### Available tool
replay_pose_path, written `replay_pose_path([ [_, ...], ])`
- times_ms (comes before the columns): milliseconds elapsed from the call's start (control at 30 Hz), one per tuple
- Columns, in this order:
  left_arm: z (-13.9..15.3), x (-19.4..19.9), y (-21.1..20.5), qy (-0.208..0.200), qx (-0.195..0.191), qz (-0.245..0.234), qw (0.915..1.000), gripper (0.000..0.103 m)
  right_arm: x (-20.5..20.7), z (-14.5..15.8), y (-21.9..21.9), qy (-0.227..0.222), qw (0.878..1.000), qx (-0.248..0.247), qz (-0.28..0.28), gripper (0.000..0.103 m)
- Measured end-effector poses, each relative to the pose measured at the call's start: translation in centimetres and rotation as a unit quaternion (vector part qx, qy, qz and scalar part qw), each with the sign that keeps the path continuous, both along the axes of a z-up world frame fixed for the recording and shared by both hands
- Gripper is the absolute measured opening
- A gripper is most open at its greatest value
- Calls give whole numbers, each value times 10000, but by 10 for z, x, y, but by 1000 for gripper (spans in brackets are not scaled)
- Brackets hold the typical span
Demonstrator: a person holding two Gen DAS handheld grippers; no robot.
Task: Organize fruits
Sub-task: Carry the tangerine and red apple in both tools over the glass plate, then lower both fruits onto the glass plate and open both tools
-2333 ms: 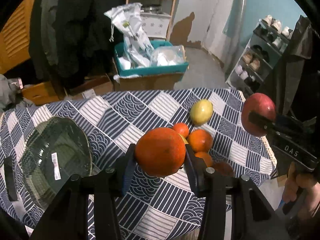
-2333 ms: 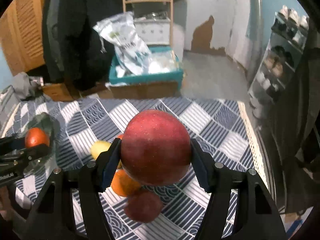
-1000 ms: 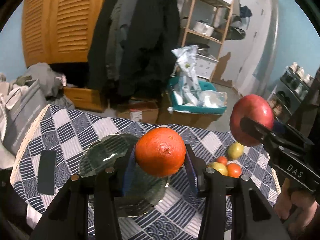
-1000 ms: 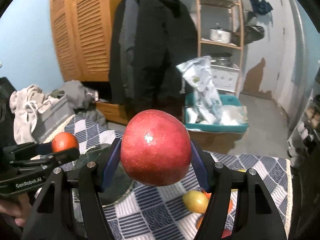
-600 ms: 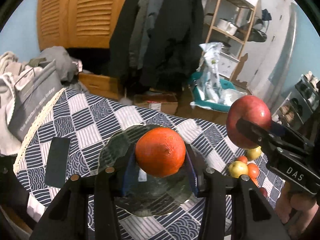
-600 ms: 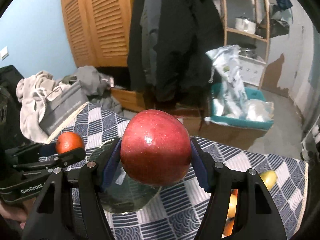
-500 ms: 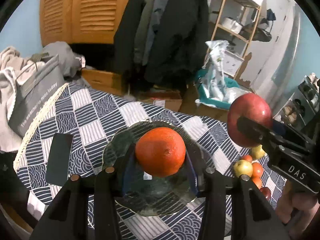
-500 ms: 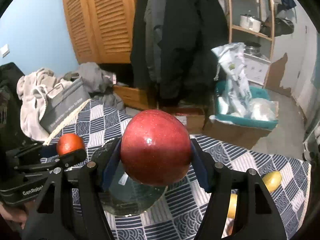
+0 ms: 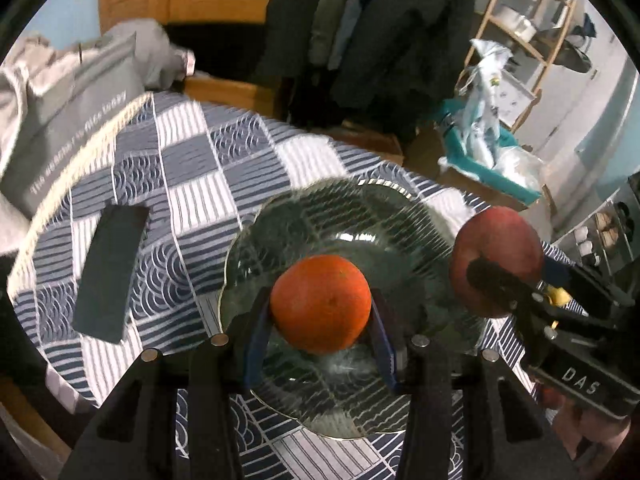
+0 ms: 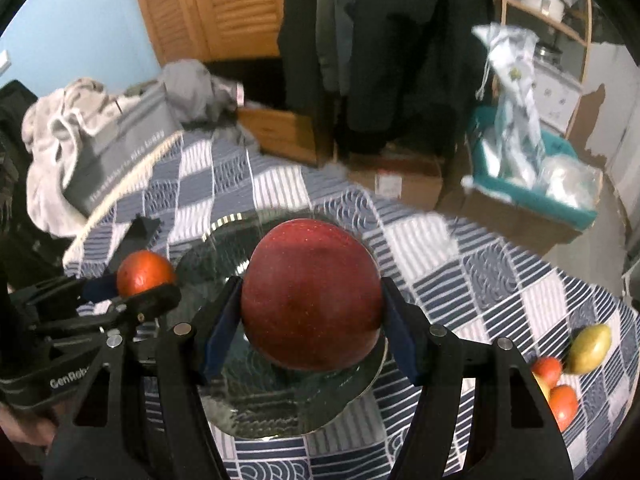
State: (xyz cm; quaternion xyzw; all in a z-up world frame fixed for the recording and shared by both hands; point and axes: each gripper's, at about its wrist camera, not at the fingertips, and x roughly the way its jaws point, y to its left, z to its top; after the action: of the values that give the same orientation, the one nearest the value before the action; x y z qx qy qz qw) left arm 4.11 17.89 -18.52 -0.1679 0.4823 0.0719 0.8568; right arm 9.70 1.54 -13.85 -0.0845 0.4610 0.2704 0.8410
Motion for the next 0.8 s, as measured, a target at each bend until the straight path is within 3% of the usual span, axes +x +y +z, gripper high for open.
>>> replay_pose_path([
  [167,-20,1,7,269,-176,96,9994,47,3,-30,1,357,9992,-186,-3,67],
  [433,-37,0,5,583,-80,125,9982,47,-1,-59,7,767,9963,-360,152,67],
  [800,-56,2,-2,1025,-21,-65,9947,51,-3,-72,5,1025,9937,-429,178,68],
])
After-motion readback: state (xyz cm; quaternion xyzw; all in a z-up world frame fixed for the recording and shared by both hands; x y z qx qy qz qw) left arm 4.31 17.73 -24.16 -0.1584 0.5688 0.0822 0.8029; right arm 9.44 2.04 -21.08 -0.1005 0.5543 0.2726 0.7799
